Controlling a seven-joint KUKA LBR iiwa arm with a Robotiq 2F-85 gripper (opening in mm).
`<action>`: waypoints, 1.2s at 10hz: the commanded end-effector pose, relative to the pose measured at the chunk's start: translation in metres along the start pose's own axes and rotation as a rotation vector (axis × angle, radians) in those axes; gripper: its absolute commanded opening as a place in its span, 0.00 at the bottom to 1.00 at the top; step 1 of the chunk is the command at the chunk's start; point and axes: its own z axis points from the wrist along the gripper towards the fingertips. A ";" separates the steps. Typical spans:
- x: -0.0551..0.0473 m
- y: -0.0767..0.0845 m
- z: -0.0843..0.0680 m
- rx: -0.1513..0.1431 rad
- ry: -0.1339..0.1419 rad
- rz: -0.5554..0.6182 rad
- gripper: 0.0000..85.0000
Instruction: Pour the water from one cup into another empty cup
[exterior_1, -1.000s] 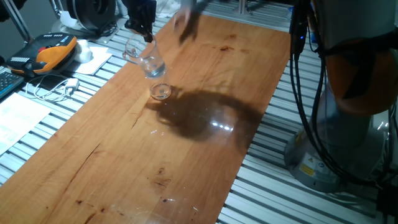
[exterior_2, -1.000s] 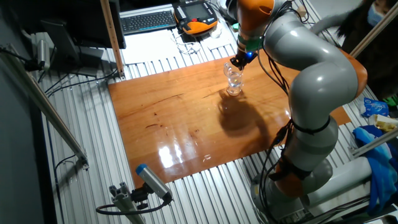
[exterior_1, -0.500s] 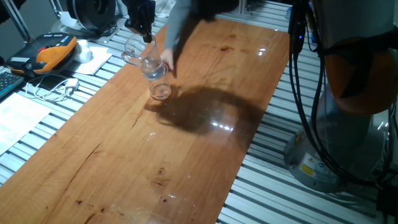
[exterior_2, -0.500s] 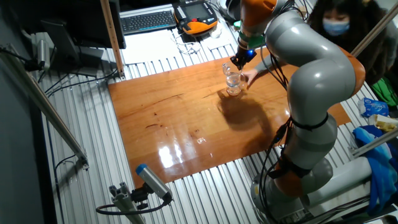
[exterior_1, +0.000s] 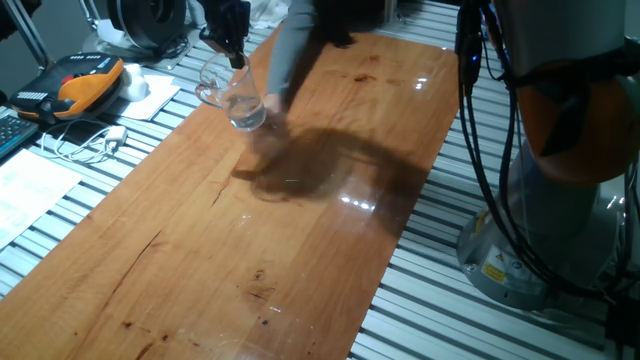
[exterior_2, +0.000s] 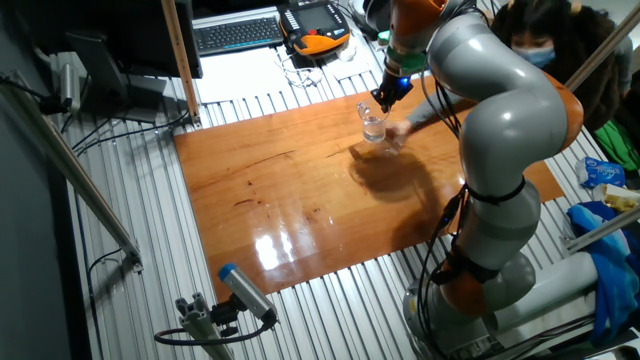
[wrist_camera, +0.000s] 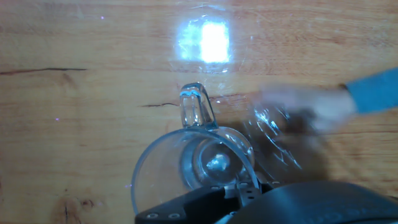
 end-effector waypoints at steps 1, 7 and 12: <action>0.000 0.000 0.000 -0.003 0.002 0.000 0.00; 0.000 0.000 0.000 -0.034 -0.003 0.013 0.00; 0.000 0.000 0.000 -0.070 -0.004 0.084 0.00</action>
